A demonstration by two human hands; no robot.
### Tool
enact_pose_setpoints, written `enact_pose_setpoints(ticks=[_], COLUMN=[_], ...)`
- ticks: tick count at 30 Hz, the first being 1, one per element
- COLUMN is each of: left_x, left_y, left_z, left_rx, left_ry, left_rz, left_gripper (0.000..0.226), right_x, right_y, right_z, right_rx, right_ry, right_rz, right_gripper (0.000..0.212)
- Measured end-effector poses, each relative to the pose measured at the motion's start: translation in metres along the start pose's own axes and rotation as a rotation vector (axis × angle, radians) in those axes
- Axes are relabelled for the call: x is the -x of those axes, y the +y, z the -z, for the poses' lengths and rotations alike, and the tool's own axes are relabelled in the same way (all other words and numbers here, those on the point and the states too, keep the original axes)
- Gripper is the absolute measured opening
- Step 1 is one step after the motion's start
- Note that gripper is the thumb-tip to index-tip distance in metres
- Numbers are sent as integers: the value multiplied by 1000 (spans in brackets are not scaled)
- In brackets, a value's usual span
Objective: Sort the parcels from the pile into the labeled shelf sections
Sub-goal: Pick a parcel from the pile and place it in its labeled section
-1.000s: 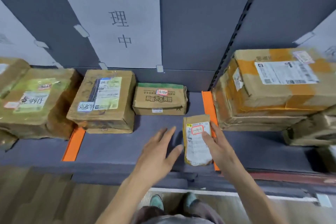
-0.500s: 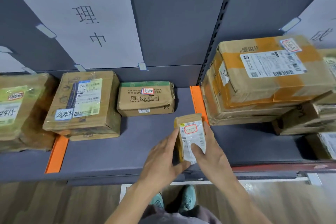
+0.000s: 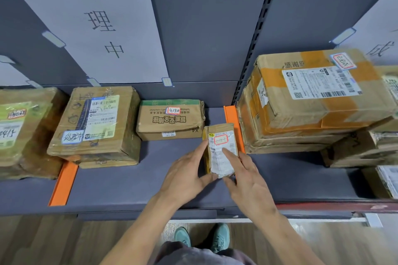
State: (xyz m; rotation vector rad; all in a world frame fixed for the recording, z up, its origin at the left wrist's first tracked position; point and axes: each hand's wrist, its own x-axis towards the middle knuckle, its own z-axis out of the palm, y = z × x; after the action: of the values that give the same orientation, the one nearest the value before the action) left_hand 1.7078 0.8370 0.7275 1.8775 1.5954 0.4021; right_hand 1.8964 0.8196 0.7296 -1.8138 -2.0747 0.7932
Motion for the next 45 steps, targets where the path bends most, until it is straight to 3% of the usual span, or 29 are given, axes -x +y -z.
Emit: enact_pose_setpoints(ticks=[4, 11, 14, 19, 22, 28, 45], left_x=[2, 1, -2, -32, -56, -85, -70], left_y=[-1, -6, -6, -7, -9, -21, -33], left_z=[0, 8, 13, 30, 39, 38, 27], left_rx=[22, 14, -81, -210, -330, -531, -514], left_ry=[-16, -49, -14, 185, 203, 34, 115], left_rz=[2, 24, -13, -115, -166, -157, -65], left_gripper=[97, 60, 51, 41, 42, 52, 63], right_x=[0, 1, -4, -6, -3, 2, -34], right_y=[1, -9, -15, -21, -26, -30, -28], right_z=[-1, -17, -22, -21, -17, -14, -3], right_rx=[9, 96, 155, 164, 154, 184, 159], right_ry=[15, 51, 128, 164, 173, 196, 140], right_rz=[20, -63, -69, -91, -117, -142, -134], right_gripper=[78, 103, 96, 79, 78, 82, 76])
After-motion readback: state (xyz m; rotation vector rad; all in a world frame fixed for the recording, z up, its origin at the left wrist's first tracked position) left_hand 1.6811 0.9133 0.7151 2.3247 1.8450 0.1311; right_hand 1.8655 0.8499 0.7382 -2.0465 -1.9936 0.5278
